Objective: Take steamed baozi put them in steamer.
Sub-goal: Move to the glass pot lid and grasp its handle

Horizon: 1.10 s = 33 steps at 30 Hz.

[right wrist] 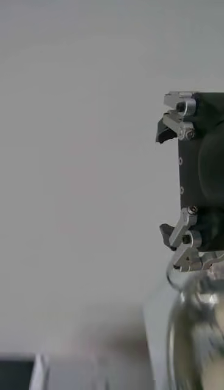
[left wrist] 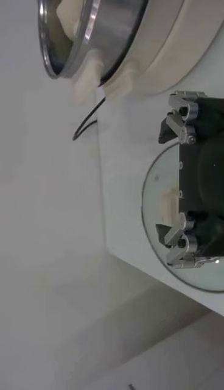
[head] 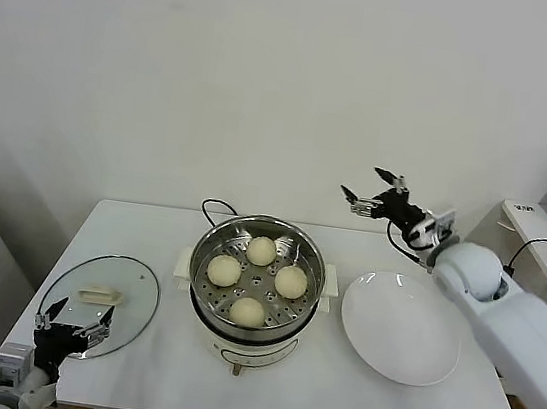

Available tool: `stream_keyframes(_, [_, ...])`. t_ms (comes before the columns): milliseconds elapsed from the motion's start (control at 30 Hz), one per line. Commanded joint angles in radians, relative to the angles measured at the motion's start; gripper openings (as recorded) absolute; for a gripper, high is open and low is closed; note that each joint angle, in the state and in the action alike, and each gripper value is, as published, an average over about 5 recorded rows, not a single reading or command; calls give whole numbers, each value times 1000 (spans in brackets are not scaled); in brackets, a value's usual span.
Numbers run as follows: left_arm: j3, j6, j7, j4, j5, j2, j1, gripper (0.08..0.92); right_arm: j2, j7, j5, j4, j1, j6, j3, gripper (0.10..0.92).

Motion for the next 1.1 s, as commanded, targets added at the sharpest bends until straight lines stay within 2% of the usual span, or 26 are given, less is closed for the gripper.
stream_keyframes(33, [-19,-53,72,59,301,-41,-21,823,191,169,-187,75,-580,77,540,823])
stream_keyframes(267, [-26,-104,83,142,776,-34,-7,823,352,63,-300,108,-759,89,720,823])
stream_keyframes(500, [-15,-289,41,308,1298,-40,-1,823,440,41,-333,105,-795,91,773,823])
stream_keyframes(867, [11,-398,-2,460,1748,-108,-99,823,484,39,-351,85,-789,93,798,823])
stream_keyframes(1100, [5,-442,-29,583,1851,-109,-199,823,501,26,-365,82,-803,102,796,823])
